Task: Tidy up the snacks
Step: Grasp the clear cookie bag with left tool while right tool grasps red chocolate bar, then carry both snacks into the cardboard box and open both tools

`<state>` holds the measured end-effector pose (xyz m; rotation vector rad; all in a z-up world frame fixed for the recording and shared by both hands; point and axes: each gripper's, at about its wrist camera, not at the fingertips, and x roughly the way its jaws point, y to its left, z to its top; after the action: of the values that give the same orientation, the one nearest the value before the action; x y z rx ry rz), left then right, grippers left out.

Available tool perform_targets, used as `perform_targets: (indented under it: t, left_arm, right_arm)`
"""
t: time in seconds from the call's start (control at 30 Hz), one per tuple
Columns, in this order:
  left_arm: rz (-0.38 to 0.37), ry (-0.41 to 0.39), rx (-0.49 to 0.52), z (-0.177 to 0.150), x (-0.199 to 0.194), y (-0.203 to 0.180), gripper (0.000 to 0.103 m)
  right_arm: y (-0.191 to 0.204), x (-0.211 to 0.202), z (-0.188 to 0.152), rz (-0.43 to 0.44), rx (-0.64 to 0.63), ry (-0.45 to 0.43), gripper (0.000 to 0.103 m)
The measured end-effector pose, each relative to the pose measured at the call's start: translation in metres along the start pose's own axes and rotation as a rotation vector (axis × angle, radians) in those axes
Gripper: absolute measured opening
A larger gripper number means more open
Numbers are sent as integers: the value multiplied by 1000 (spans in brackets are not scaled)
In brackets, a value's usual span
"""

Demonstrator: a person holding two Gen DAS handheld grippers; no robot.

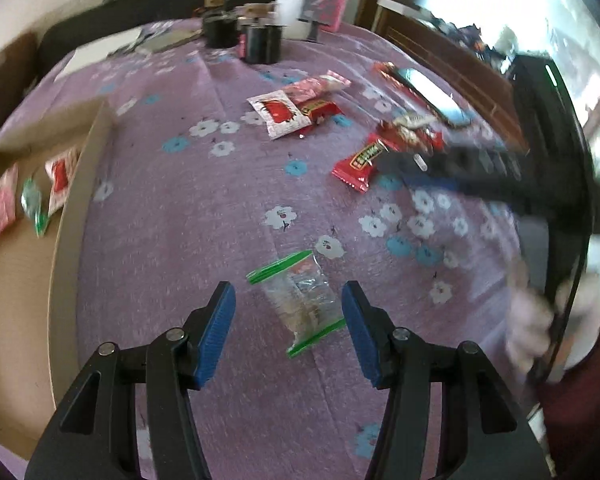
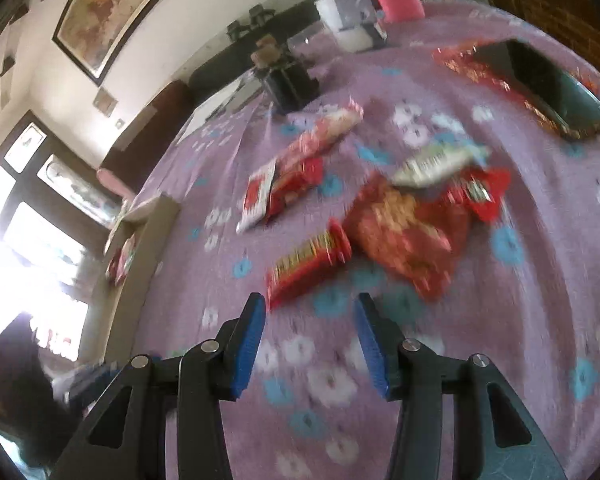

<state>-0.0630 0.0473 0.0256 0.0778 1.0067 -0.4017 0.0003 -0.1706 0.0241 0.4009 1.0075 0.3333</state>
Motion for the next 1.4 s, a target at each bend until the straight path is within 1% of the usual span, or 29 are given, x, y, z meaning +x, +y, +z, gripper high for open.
perform_targets:
  t: [0.1,0.2,0.37,0.43,0.47,0.5,0.53,0.57,0.6,0.7,0.87,1.07,1.2,1.33,1.4]
  left_arm:
    - [18,12,11,1,6,4,54]
    - [19,5,15,2,8,4,54]
    - [89,-16,105,7,18,-11,54]
    - [101,-31,114,7,18,-13,54]
    - [104,-35,116,6,18,-13,54]
    - [108,-37,116,6,18,-14,54]
    - [112,-39,106,5,17,-13,50]
    - [87,-43,88,4,15,-11,39]
    - [85,-46,80,3,14,-10,37]
    - [77,-66,54,0,6,-8,36]
    - [37,-104,-7,-4,-16,5,36]
    - [2,-160,-109,-8,-52,35,36]
    - [38,-194,-177,-12,-77,70,36]
    - [131,-204,-249,-19,-92,116,36]
    - [163,-197,-292,-21,-96,140,36]
  right_arm:
    - [8,14,13,-50,9,7,54]
    - [21,26,21,-118,-23,2,56]
    - [37,36,20,-213,-107,-7,56]
    - [42,37,17,-258,-156,-8,51]
    - [45,37,14,-282,-177,-11,44]
    - [46,36,11,-290,-196,-15,44]
    - [45,35,10,-282,-200,-17,43]
    - [44,33,8,-276,-200,-17,41]
    - [42,30,6,-269,-200,-18,41]
    - [38,23,-1,-232,-193,-19,40]
    - [37,8,-9,-185,-181,-33,39]
    - [56,-9,-8,-142,-199,-52,39]
    - [83,-15,-10,-115,-241,-64,39]
    - [114,-13,-11,-72,-283,-59,39]
    - [133,-8,-11,-46,-306,-51,39]
